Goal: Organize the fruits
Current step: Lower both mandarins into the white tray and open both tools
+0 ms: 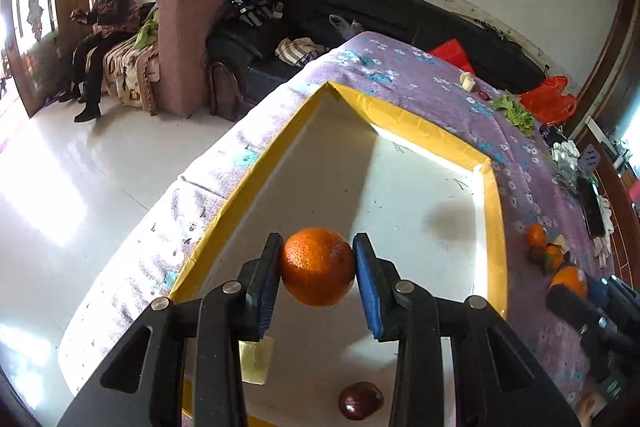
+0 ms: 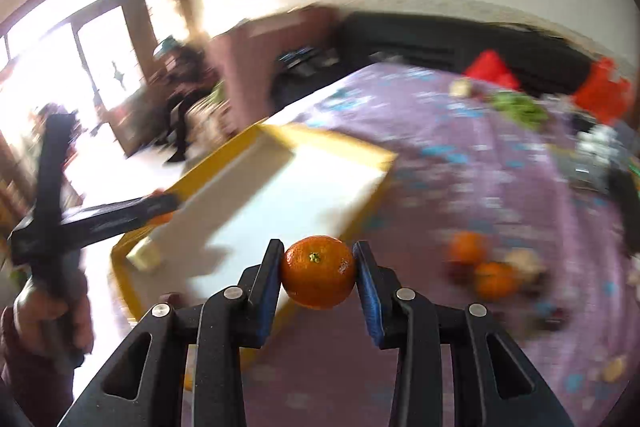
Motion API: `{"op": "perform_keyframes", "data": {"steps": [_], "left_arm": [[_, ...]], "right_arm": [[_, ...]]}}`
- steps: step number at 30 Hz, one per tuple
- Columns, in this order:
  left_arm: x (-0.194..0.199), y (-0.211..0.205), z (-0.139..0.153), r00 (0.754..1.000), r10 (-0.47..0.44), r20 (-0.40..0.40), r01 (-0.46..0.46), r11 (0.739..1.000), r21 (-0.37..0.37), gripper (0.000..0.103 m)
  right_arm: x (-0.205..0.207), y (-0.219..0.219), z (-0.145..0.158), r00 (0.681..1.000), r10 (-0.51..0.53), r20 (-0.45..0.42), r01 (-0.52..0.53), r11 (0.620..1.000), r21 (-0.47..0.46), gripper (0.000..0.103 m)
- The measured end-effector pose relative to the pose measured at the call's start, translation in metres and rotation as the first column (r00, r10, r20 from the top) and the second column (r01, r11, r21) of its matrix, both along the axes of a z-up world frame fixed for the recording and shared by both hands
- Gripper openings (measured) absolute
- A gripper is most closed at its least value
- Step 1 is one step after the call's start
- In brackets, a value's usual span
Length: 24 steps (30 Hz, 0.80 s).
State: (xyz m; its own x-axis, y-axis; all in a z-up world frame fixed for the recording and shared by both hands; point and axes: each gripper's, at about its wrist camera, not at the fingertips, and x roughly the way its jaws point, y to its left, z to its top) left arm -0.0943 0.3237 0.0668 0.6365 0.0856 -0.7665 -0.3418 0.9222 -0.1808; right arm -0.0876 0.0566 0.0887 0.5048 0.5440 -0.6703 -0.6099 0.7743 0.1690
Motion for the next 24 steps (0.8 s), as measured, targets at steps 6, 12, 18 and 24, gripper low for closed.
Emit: {"op": "perform_keyframes", "data": {"steps": [6,12,18,24], "left_arm": [[0.001,0.018,-0.016,0.999,0.011,-0.032,-0.013,0.998,-0.056,0.035],[-0.003,0.025,-0.022,0.999,0.015,-0.044,-0.017,0.998,-0.068,0.039],[-0.020,0.032,-0.002,0.998,0.065,0.018,-0.063,0.994,-0.092,0.062],[-0.050,0.015,0.034,0.991,0.074,0.112,-0.066,0.995,-0.075,0.077]], "right_arm": [[-0.015,0.089,-0.041,0.990,0.125,-0.060,-0.131,0.985,-0.114,0.040],[-0.024,0.116,-0.065,0.984,0.156,-0.083,-0.168,0.972,-0.165,0.040],[-0.035,0.116,-0.056,0.985,0.170,-0.036,-0.174,0.971,-0.167,0.041],[-0.043,0.081,-0.027,0.990,0.128,0.060,-0.121,0.987,-0.106,0.059]]}}
